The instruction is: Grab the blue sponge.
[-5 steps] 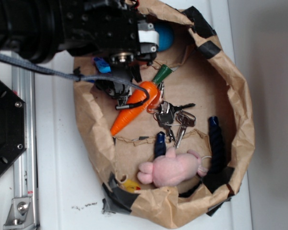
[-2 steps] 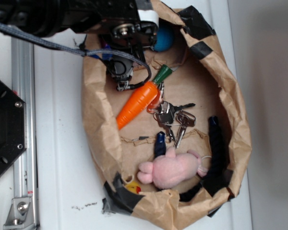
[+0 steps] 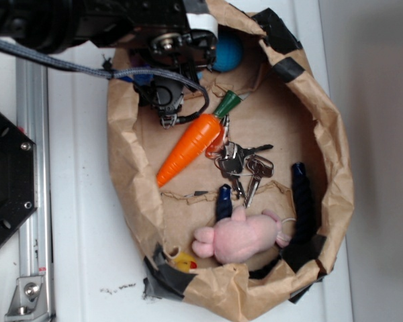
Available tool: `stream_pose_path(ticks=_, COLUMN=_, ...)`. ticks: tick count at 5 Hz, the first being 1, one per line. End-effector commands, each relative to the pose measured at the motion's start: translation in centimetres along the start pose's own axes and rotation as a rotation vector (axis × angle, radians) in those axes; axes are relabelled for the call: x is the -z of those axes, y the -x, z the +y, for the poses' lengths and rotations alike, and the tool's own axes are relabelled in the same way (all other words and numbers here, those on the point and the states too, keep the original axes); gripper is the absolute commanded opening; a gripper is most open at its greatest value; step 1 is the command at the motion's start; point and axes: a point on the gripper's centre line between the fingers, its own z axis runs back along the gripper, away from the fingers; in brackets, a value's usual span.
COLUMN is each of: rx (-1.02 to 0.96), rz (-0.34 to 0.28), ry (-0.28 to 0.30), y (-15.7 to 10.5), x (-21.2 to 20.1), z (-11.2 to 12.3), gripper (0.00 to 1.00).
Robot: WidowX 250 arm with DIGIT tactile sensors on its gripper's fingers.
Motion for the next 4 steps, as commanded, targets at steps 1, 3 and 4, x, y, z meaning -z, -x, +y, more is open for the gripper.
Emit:
stream_pose_path(ticks=1, rx=-0.13, rz=-0.153, ry=0.081, y=-1.3, x=-7.6, z=0.6, gripper=0.0)
stream_pose_path(ticks=3, rx=-0.252, rz=-0.163, ry=0.237, y=-3.1, x=-15.1, z=-2.1, gripper=0.0)
stream_pose_path(ticks=4, rx=-0.126, rz=-0.11, ry=0.239, y=-4.3, x=-15.3, z=-4.1, gripper=0.0)
